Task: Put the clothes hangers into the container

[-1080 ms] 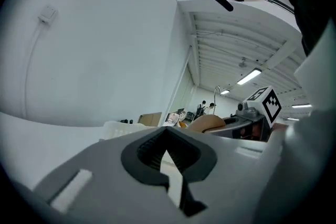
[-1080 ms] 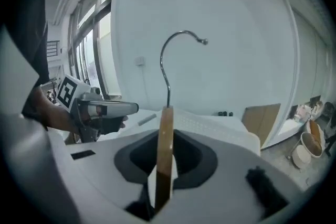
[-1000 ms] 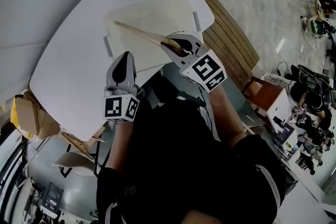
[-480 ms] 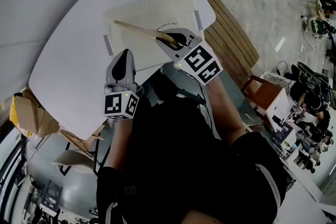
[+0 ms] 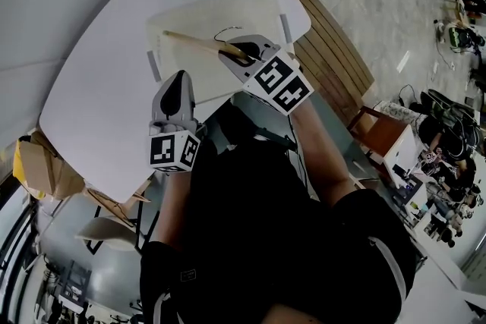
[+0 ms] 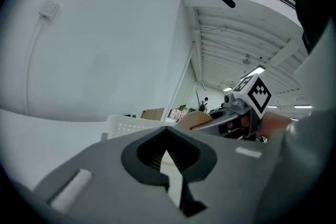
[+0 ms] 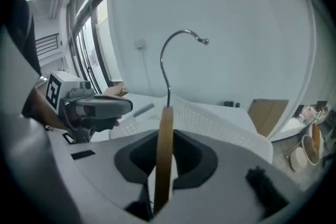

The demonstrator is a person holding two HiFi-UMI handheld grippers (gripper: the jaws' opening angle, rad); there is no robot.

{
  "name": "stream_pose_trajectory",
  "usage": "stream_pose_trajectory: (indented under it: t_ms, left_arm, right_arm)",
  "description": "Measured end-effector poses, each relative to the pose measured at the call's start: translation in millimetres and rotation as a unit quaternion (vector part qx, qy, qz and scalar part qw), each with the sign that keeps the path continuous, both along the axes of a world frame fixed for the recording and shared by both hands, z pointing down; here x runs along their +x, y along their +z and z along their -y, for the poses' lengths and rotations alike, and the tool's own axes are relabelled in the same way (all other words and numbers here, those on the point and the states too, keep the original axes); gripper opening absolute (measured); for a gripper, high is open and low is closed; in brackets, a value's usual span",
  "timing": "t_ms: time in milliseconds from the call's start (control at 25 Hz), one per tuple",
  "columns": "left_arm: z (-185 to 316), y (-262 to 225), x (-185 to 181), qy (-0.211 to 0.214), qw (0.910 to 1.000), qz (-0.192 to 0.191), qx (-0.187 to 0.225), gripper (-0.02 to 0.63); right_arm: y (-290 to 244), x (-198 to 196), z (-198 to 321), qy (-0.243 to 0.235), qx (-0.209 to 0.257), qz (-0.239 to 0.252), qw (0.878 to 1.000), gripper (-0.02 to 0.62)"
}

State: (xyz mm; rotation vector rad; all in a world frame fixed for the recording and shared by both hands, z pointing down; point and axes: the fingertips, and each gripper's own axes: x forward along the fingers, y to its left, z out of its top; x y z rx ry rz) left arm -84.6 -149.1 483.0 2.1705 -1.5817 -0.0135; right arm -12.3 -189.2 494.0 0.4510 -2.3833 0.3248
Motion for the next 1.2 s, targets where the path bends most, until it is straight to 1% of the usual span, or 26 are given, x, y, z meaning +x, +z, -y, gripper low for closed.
stream_pose_trajectory:
  t_ms: [680, 1040, 1200]
  left_arm:
    - [9, 9, 3, -0.005, 0.9999, 0.001, -0.012, 0.003]
    - [14, 12, -10, -0.012, 0.9998, 0.000, -0.018, 0.003]
    - [15, 14, -10, -0.014, 0.9997, 0.000, -0.021, 0.003]
  right_arm:
    - [27, -9, 16, -0.009, -0.022, -0.049, 0.999, 0.061]
    - [43, -25, 26, -0.019, -0.027, -0.074, 0.997, 0.061]
    - [48, -27, 29, -0.020, -0.032, -0.082, 0.996, 0.061]
